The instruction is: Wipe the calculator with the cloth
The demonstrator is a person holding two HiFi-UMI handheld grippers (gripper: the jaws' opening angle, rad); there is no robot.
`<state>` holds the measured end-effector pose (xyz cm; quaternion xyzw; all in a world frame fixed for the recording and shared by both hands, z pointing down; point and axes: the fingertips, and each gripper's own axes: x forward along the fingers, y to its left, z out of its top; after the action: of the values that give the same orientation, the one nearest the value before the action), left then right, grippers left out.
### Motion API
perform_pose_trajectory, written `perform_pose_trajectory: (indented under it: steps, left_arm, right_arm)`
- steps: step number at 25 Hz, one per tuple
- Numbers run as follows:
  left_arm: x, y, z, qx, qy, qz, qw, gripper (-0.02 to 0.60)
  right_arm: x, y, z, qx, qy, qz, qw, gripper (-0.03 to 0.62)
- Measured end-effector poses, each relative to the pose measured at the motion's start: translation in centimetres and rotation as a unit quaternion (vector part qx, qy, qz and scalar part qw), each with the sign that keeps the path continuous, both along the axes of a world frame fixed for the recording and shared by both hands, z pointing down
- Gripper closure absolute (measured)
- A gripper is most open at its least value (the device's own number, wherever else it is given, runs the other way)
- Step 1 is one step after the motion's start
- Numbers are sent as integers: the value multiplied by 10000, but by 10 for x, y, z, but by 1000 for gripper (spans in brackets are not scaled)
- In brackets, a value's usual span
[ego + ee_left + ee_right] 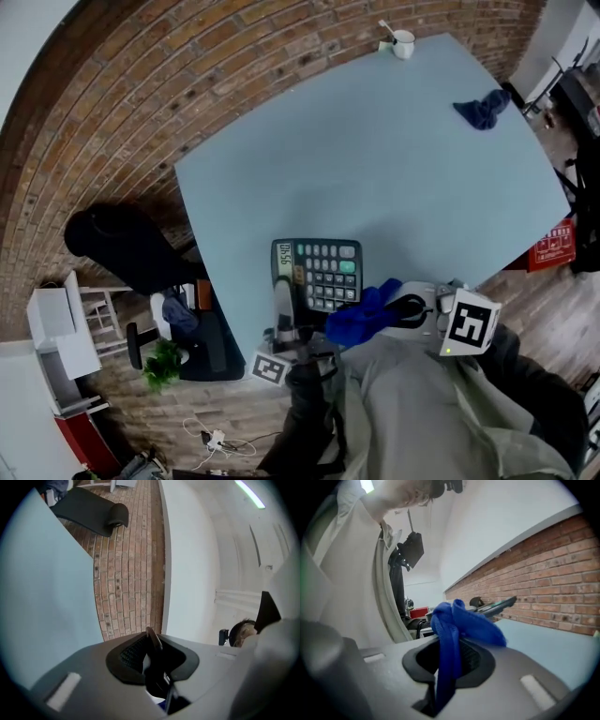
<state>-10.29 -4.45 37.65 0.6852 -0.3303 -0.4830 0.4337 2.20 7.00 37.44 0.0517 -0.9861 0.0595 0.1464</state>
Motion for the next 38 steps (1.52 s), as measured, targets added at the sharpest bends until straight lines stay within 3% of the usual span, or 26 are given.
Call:
perform_pose_trajectory:
  steps: [3,6,11,16,19,22,26,31,34,38]
  left_arm:
    - [-3,1,-6,78,403,117,9991,523]
    - [14,7,-12,230,732,548,9955,523]
    - [27,21,-24,660,1075,1090,9860,525]
    - [31,29,-37,954,1061,1502,9783,525]
    - [24,26,-32,933,1248,1293,9793,526]
    - [11,20,-25,806,1106,1113,9843,525]
    - [8,20,-32,955,957,1238,9831,526]
    - [36,34,-45,1267,898,1877,9699,525]
    - [34,32,-41,1173,890,1718,9741,525]
    - [14,30,-35,1078,766,1366,9818,526]
  right_arm:
    - [17,-24,-12,631,-144,749,9951,543]
    - [15,-47,-17,1028,-310,1376,9847,543]
    - [-10,-36,-14,1394,-106,983,9853,543]
    - [8,-69,-34,1627,-481,1656,9715,543]
    - [3,-57,-35,1958,-276,1258,9721,543]
    - [4,-17,-32,2407,34,612,9687,543]
    - [17,-13,-47,2511,-62,863,9641,543]
    - [5,-57,-63,3090,26,1055,9452,543]
    - [5,-74,-59,3117,282,1153,9427,543]
    - [6,-52,-59,3366,320,916,9366,543]
